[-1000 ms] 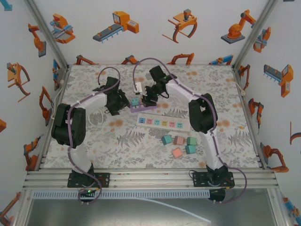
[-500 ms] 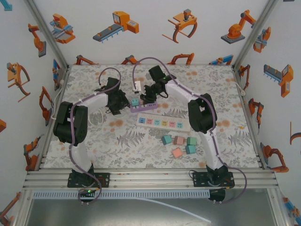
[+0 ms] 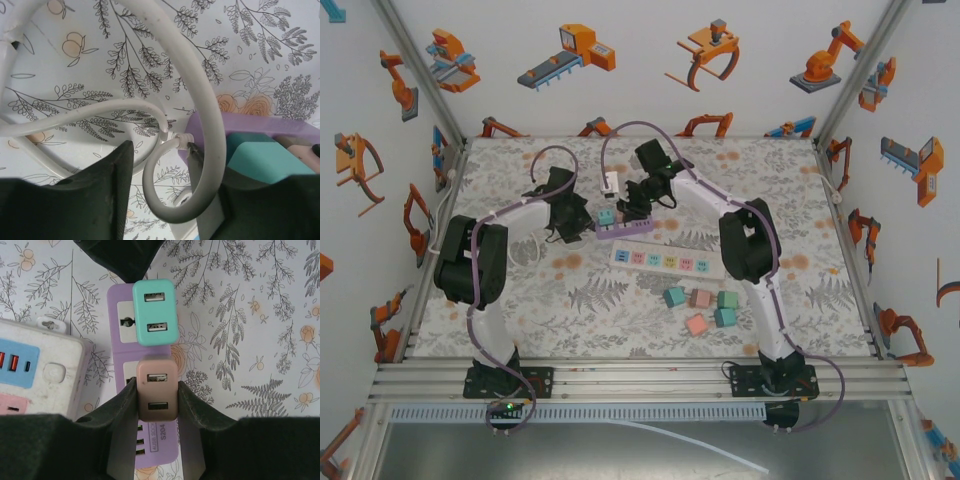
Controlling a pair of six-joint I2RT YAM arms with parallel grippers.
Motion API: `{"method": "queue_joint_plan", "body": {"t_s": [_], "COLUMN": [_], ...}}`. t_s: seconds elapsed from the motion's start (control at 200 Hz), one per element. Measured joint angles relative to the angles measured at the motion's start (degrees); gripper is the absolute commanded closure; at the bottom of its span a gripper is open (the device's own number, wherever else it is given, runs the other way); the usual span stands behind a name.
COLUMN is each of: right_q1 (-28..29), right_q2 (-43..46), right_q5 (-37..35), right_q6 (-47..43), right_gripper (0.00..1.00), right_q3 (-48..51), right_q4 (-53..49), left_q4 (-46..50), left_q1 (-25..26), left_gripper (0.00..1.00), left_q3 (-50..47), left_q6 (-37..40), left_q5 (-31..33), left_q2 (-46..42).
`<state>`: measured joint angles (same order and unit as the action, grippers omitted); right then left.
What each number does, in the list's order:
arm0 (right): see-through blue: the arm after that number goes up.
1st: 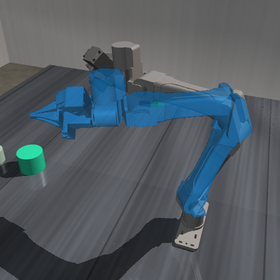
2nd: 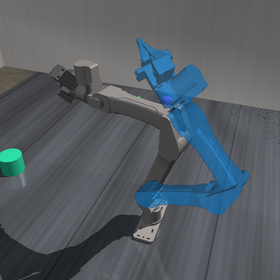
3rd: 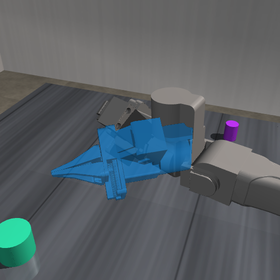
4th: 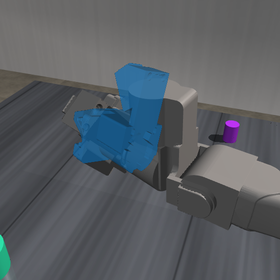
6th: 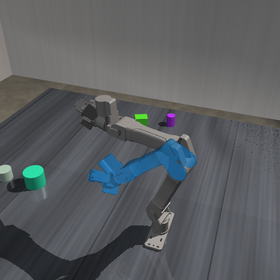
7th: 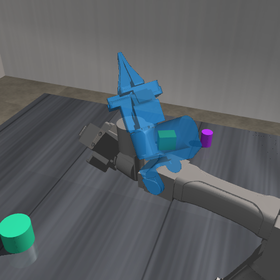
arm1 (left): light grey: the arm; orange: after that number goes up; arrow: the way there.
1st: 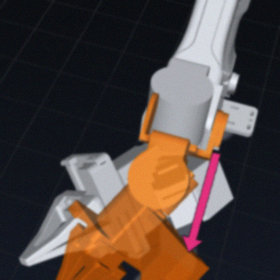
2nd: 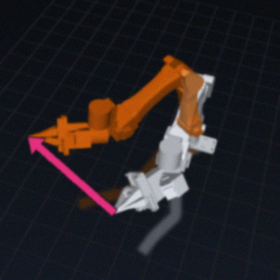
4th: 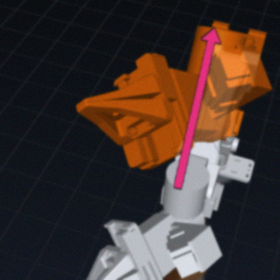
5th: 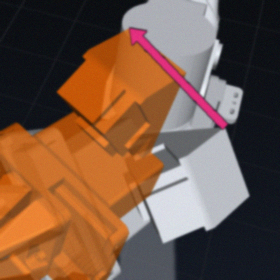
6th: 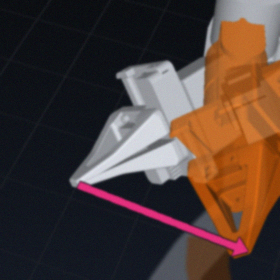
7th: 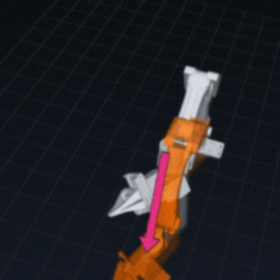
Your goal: Pull the plug off the socket
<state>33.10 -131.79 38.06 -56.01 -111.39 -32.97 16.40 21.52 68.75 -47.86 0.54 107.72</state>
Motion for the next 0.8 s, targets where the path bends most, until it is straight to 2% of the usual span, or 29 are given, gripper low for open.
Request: {"method": "queue_joint_plan", "body": {"t_s": [0.33, 0.576, 0.801], "right_q1": [0.09, -0.28, 0.74], "right_q2": [0.02, 0.00, 1.11], "right_q5": [0.28, 2.12, -0.37], "right_q6": [4.26, 8.70, 2.89], "right_gripper": [1.00, 1.00, 1.00], "right_q3": [0.02, 0.07, 3.28], "right_q4": [1.90, 4.37, 5.51], "left_q4": [-0.28, -0.55, -0.09], "left_q1": [0.09, 0.09, 0.48], "left_gripper": [0.60, 0.62, 0.63], "left_q3": [-0.22, -0.17, 0.31], "left_q6": [-1.44, -1.51, -1.07], "left_q5": [1.18, 2.60, 3.26], "left_q2": [0.00, 0.00, 0.00]}}
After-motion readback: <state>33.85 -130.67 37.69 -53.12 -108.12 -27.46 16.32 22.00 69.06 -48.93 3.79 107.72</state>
